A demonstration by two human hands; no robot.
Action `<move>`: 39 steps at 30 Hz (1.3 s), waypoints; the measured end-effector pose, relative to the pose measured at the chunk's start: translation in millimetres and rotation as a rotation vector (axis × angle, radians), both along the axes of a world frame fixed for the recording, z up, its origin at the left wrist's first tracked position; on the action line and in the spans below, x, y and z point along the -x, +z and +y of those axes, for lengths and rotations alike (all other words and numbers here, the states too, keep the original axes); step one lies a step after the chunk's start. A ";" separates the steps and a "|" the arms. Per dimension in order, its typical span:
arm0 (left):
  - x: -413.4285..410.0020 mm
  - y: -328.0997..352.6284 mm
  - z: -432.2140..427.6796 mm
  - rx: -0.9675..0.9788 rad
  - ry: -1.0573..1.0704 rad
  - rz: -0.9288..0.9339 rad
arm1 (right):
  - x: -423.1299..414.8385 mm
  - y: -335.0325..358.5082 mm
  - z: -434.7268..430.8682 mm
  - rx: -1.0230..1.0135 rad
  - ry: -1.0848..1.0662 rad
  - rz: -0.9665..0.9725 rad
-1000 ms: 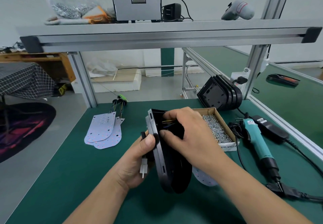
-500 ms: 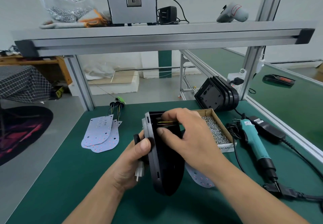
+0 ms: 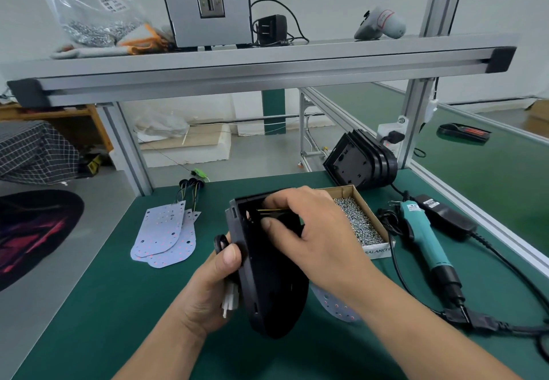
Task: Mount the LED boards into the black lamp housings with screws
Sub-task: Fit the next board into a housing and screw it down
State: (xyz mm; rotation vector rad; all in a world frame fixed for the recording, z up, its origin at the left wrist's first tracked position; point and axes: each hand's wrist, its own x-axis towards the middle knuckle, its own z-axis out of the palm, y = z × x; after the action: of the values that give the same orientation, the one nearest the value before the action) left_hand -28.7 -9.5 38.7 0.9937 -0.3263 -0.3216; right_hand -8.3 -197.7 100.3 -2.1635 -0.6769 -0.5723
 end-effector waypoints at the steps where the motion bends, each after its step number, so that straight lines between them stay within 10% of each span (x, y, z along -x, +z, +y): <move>1: 0.3 -0.1 0.0 0.002 0.003 0.020 | -0.3 0.9 -0.9 0.011 0.004 0.039; 39: 0.3 21.5 0.8 -0.164 0.079 -0.094 | -0.7 13.2 3.0 0.062 0.089 0.091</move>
State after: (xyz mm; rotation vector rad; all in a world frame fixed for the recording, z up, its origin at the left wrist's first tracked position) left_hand -29.0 -8.7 60.1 1.1822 -0.3487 -0.2334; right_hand -7.6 -194.7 113.5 -2.1903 -0.7462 -0.4086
